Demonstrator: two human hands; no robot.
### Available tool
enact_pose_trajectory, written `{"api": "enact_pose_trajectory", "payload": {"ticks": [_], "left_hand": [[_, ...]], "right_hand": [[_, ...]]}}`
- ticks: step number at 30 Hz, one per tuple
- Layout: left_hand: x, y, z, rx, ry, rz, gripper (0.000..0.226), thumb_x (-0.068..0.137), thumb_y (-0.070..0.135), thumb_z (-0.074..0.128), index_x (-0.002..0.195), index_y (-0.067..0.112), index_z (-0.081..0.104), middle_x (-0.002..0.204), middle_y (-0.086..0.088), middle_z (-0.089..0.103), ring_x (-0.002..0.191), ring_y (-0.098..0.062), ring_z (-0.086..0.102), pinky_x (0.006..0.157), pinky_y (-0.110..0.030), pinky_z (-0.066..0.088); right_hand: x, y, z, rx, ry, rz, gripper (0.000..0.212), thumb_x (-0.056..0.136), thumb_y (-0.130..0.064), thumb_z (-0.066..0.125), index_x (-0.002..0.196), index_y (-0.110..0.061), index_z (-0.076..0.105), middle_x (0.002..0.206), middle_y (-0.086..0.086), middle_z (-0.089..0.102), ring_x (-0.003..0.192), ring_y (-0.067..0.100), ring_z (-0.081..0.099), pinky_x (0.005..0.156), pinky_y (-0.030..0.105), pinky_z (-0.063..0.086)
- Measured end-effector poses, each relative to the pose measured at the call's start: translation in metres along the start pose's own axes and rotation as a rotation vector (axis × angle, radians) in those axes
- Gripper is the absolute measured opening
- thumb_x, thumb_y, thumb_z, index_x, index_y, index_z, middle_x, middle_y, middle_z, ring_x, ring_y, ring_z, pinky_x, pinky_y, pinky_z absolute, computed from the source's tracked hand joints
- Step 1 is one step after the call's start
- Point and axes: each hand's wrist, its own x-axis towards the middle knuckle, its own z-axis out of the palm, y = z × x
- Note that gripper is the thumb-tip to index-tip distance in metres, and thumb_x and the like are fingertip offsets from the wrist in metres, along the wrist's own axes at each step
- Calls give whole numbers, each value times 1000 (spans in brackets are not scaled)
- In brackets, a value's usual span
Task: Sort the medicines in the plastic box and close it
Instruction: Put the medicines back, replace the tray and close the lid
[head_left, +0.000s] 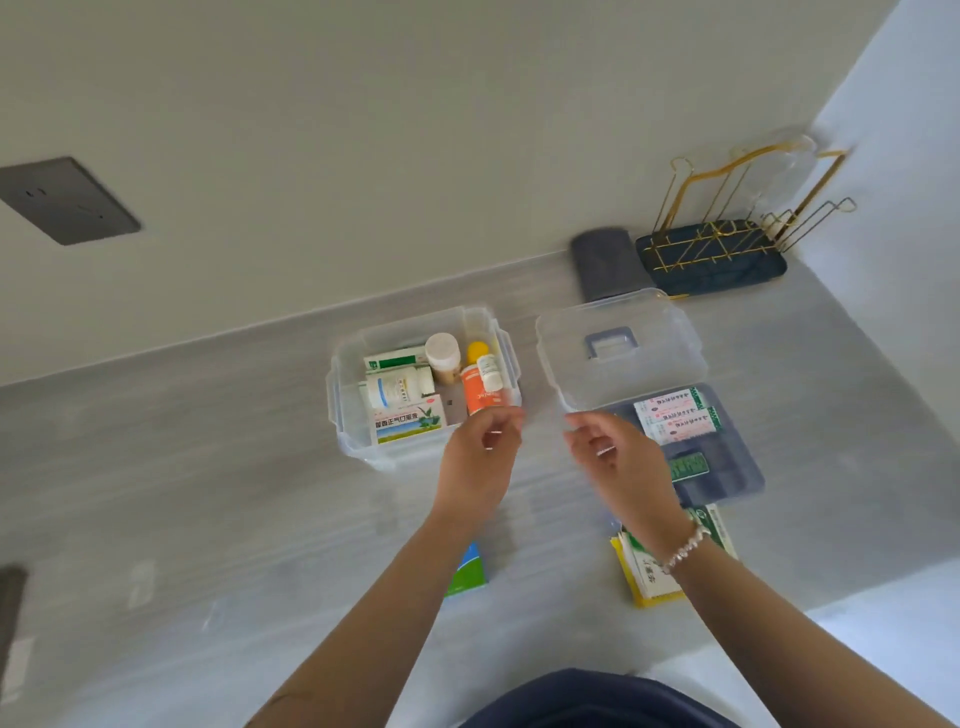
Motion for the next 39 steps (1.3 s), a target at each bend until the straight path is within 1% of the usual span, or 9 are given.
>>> {"api": "enact_pose_trajectory", "payload": {"ticks": [6, 9, 12, 18, 22, 25, 29, 35, 39], "left_hand": [[-33, -27, 74, 27, -174, -140, 18, 89, 16, 52, 89, 28, 66, 83, 7, 66, 84, -17, 65, 79, -32, 51], [-47, -41, 106, 42, -231, -192, 18, 91, 16, 50, 90, 27, 63, 85, 3, 64, 81, -17, 60, 69, -25, 47], [-60, -57, 130, 88, -209, -260, 16, 91, 18, 50, 98, 24, 63, 94, 2, 63, 77, -7, 56, 60, -15, 42], [-76, -74, 155, 109, -84, -360, 23, 90, 13, 50, 109, 25, 54, 119, -4, 54, 94, -17, 57, 58, -22, 48], [-80, -74, 162, 63, -43, -397, 39, 90, 13, 52, 126, 26, 41, 118, -4, 55, 98, -19, 59, 51, -21, 49], [-80, -73, 164, 32, -8, -444, 47, 89, 16, 56, 133, 21, 38, 117, -5, 58, 96, -19, 61, 51, -20, 46], [-80, -74, 160, 99, 11, -404, 37, 88, 15, 56, 125, 21, 54, 112, 0, 65, 89, -14, 63, 54, -17, 46], [-80, -65, 140, 15, 15, -288, 40, 89, 11, 53, 90, 49, 66, 72, 23, 69, 64, -3, 60, 52, -16, 44], [-75, -56, 118, -45, 79, -221, 36, 90, 15, 56, 118, 36, 60, 83, 17, 69, 77, -7, 63, 62, -15, 48]], "right_hand": [[-39, 72, -52, -242, -45, 191, 20, 88, -27, 57, 106, -19, 64, 90, -3, 66, 73, 7, 58, 57, 8, 40], [-55, 100, -70, -279, -36, 240, 21, 86, -24, 60, 105, -19, 66, 95, -1, 67, 75, 7, 57, 62, 16, 41], [-66, 120, -82, -312, -54, 268, 24, 84, -23, 62, 108, -19, 65, 102, 1, 65, 78, 8, 56, 64, 11, 39], [-73, 145, -98, -390, -86, 360, 40, 84, -26, 63, 122, -15, 56, 117, 6, 58, 98, 19, 60, 76, 23, 48], [-70, 152, -99, -351, -177, 431, 39, 84, -26, 62, 121, -15, 58, 110, 7, 63, 93, 18, 62, 74, 21, 45], [-68, 151, -96, -272, -191, 453, 22, 82, -24, 62, 103, -19, 67, 89, 2, 69, 79, 14, 63, 62, 14, 42], [-67, 147, -91, -169, -162, 470, 3, 79, -26, 64, 79, -24, 67, 57, -11, 56, 57, 6, 53, 47, 10, 38], [-61, 127, -89, -38, -123, 466, 9, 79, -30, 66, 88, -27, 67, 72, -17, 65, 66, -3, 59, 52, 9, 37], [-50, 100, -81, 81, -98, 434, 24, 79, -29, 69, 100, -19, 66, 89, -6, 70, 83, 8, 65, 68, 19, 49]]}}
